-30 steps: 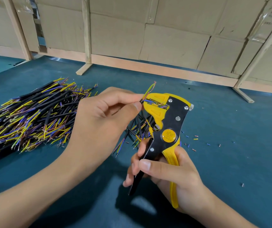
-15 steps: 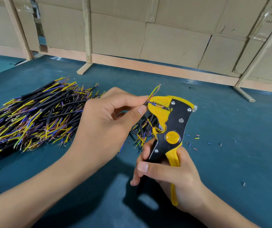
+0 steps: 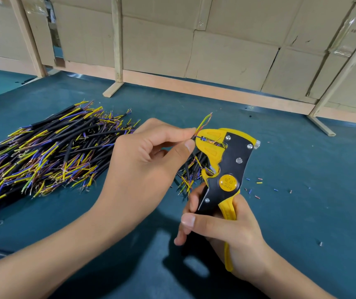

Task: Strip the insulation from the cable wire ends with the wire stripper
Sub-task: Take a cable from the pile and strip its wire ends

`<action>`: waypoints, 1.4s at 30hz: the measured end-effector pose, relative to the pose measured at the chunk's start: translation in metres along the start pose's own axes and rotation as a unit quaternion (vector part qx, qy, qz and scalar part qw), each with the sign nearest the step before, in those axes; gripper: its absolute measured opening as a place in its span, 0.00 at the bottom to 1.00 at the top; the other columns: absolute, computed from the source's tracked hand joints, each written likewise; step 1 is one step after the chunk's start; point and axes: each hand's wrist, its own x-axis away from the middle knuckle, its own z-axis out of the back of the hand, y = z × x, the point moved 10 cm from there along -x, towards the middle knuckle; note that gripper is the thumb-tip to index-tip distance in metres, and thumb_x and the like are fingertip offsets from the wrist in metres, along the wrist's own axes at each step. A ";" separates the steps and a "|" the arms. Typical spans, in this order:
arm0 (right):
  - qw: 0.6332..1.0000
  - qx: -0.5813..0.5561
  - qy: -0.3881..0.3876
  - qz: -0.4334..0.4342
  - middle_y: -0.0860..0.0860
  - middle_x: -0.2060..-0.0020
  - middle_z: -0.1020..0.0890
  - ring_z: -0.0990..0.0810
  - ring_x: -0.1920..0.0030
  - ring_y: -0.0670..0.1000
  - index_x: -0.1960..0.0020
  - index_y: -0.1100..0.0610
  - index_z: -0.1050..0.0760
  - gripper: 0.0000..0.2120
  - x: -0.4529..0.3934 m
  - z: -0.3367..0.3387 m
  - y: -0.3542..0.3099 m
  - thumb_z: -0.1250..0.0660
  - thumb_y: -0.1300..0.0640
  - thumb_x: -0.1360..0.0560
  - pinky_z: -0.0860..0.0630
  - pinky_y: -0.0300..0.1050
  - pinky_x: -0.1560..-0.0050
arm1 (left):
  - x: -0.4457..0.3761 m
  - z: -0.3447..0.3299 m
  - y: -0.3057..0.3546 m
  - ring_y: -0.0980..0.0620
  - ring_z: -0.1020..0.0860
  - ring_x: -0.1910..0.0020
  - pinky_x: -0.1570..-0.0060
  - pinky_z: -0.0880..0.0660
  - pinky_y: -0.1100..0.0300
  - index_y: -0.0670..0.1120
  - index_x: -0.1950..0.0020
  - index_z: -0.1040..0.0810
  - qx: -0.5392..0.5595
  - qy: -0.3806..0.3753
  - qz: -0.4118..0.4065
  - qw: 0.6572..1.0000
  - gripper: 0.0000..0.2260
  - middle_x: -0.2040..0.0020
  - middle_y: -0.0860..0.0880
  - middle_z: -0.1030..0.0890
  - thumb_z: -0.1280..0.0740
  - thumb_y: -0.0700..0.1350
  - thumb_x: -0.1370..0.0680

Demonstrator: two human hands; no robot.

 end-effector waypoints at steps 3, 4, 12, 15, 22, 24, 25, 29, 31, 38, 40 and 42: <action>1.000 -0.008 -0.018 0.001 0.58 0.67 0.21 0.19 0.66 0.62 0.57 0.55 0.21 0.07 0.000 -0.005 -0.002 0.25 0.62 0.33 0.22 0.54 0.60 | 0.000 0.001 -0.005 0.64 0.23 0.69 0.63 0.31 0.75 0.43 0.50 0.14 0.034 0.013 0.031 0.999 0.08 0.66 0.61 0.22 0.29 0.33 0.23; 1.000 -0.011 -0.019 0.001 0.59 0.66 0.21 0.19 0.65 0.63 0.56 0.56 0.21 0.08 -0.001 -0.005 -0.002 0.25 0.63 0.32 0.22 0.53 0.60 | 0.001 0.002 -0.005 0.64 0.23 0.69 0.64 0.31 0.74 0.44 0.50 0.14 0.018 0.019 0.032 0.999 0.08 0.66 0.61 0.22 0.29 0.34 0.23; 1.000 -0.010 0.004 -0.011 0.59 0.66 0.23 0.20 0.67 0.63 0.58 0.57 0.22 0.09 -0.001 0.000 0.003 0.24 0.63 0.35 0.22 0.53 0.63 | 0.016 0.001 0.010 0.59 0.21 0.51 0.54 0.27 0.71 0.50 0.44 0.16 -0.145 0.052 -0.026 0.988 0.11 0.50 0.52 0.20 0.30 0.37 0.22; 1.000 0.007 0.010 -0.013 0.59 0.69 0.23 0.20 0.70 0.62 0.60 0.56 0.23 0.09 -0.001 0.002 0.004 0.24 0.61 0.35 0.23 0.53 0.65 | 0.016 0.002 0.012 0.62 0.23 0.54 0.55 0.30 0.74 0.50 0.44 0.16 -0.164 0.056 -0.037 0.984 0.10 0.51 0.52 0.21 0.30 0.37 0.22; 1.000 0.029 0.003 -0.008 0.59 0.72 0.24 0.22 0.73 0.61 0.63 0.57 0.24 0.08 -0.002 0.002 0.002 0.25 0.61 0.35 0.25 0.50 0.67 | 0.018 0.003 0.012 0.60 0.23 0.57 0.57 0.31 0.73 0.49 0.45 0.16 -0.164 0.065 -0.037 0.984 0.09 0.52 0.52 0.21 0.30 0.39 0.23; 0.999 0.032 -0.006 -0.006 0.59 0.73 0.26 0.23 0.74 0.61 0.64 0.57 0.25 0.08 -0.002 0.001 0.001 0.25 0.61 0.34 0.25 0.52 0.68 | 0.019 0.003 0.012 0.60 0.23 0.58 0.57 0.31 0.73 0.48 0.45 0.16 -0.168 0.067 -0.038 0.983 0.10 0.52 0.51 0.21 0.30 0.37 0.22; 0.999 0.031 -0.011 -0.004 0.59 0.73 0.27 0.23 0.75 0.60 0.65 0.58 0.26 0.08 -0.002 0.001 0.001 0.26 0.62 0.33 0.25 0.54 0.68 | 0.019 0.003 0.011 0.59 0.23 0.57 0.57 0.31 0.73 0.48 0.45 0.16 -0.168 0.068 -0.037 0.983 0.10 0.52 0.51 0.21 0.29 0.37 0.22; 0.999 0.048 0.022 0.006 0.56 0.76 0.31 0.29 0.80 0.57 0.72 0.56 0.30 0.14 0.000 0.008 0.000 0.26 0.60 0.34 0.30 0.50 0.72 | 0.019 -0.001 0.009 0.61 0.23 0.57 0.56 0.31 0.74 0.48 0.44 0.16 -0.163 0.060 -0.038 0.984 0.10 0.52 0.51 0.21 0.29 0.35 0.22; 0.998 0.050 0.045 0.015 0.54 0.76 0.33 0.32 0.82 0.55 0.74 0.55 0.31 0.16 0.001 0.012 -0.001 0.26 0.59 0.35 0.32 0.46 0.74 | 0.019 -0.003 0.010 0.63 0.25 0.58 0.57 0.32 0.74 0.47 0.44 0.16 -0.167 0.056 -0.047 0.983 0.10 0.53 0.52 0.22 0.30 0.35 0.22; 0.998 0.035 0.042 0.006 0.54 0.76 0.32 0.30 0.82 0.56 0.73 0.59 0.32 0.16 0.000 0.010 -0.002 0.26 0.59 0.35 0.32 0.48 0.74 | 0.013 0.000 0.007 0.63 0.25 0.56 0.57 0.32 0.74 0.47 0.42 0.16 -0.186 0.048 -0.058 0.980 0.11 0.52 0.52 0.21 0.30 0.36 0.22; 0.998 0.032 0.045 0.008 0.55 0.76 0.33 0.30 0.82 0.56 0.73 0.60 0.33 0.16 0.000 0.010 -0.002 0.26 0.59 0.35 0.31 0.47 0.74 | 0.013 0.000 0.006 0.63 0.24 0.56 0.57 0.32 0.74 0.47 0.42 0.16 -0.191 0.050 -0.063 0.978 0.11 0.52 0.52 0.21 0.30 0.36 0.21; 0.998 0.027 0.056 0.007 0.55 0.77 0.33 0.30 0.82 0.56 0.73 0.60 0.33 0.16 0.000 0.012 -0.001 0.26 0.60 0.36 0.31 0.47 0.74 | 0.012 0.001 0.006 0.62 0.24 0.56 0.56 0.32 0.74 0.47 0.43 0.16 -0.199 0.050 -0.076 0.976 0.10 0.52 0.51 0.21 0.30 0.36 0.21</action>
